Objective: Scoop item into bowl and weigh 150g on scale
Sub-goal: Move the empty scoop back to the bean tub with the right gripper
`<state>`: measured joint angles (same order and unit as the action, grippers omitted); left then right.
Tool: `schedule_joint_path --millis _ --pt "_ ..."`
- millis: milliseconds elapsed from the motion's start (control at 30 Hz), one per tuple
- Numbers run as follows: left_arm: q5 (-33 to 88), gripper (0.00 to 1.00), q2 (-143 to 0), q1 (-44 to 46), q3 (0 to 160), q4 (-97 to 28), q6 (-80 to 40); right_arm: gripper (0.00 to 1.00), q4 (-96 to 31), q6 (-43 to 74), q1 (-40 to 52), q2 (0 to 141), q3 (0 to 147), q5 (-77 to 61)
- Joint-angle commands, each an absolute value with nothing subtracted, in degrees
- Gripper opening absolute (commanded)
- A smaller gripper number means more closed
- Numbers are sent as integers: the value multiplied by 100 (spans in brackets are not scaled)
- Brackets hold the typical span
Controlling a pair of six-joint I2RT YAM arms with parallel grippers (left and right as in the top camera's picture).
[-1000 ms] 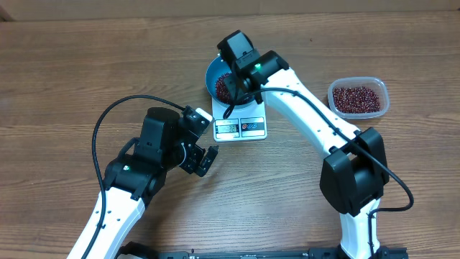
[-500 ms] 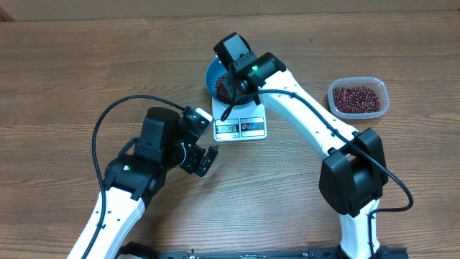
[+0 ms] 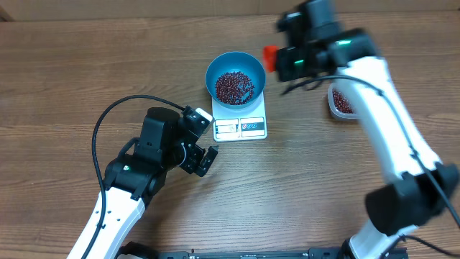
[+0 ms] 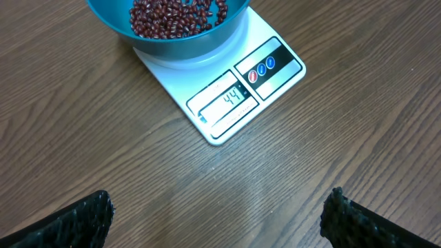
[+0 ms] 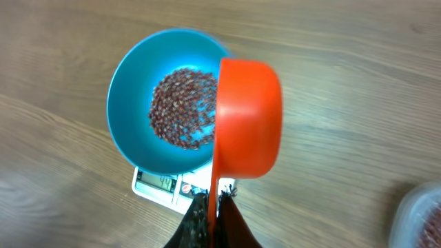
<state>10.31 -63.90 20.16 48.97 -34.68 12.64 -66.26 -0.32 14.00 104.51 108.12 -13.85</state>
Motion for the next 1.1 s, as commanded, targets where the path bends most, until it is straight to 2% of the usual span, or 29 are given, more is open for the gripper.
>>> schedule_joint_path --millis 0,233,433,633,1067 --pt "1098 100 -6410 2027 4851 -3468 1396 4 -6969 -213 786 10090 10962 -2014" --pt "1100 99 -6410 2027 4851 -3468 1396 4 -7992 -355 -513 10040 10853 -1052" --pt "1100 100 -6410 2027 4851 -3468 1396 4 -8071 -351 -1072 10103 10374 -602" --pt "1100 100 -6410 2027 4851 -3468 1396 4 -7881 -353 -1343 10226 9909 -598" --pt "1100 100 -6410 2027 4851 -3468 1396 4 -6475 -504 -1374 10241 8759 -75"
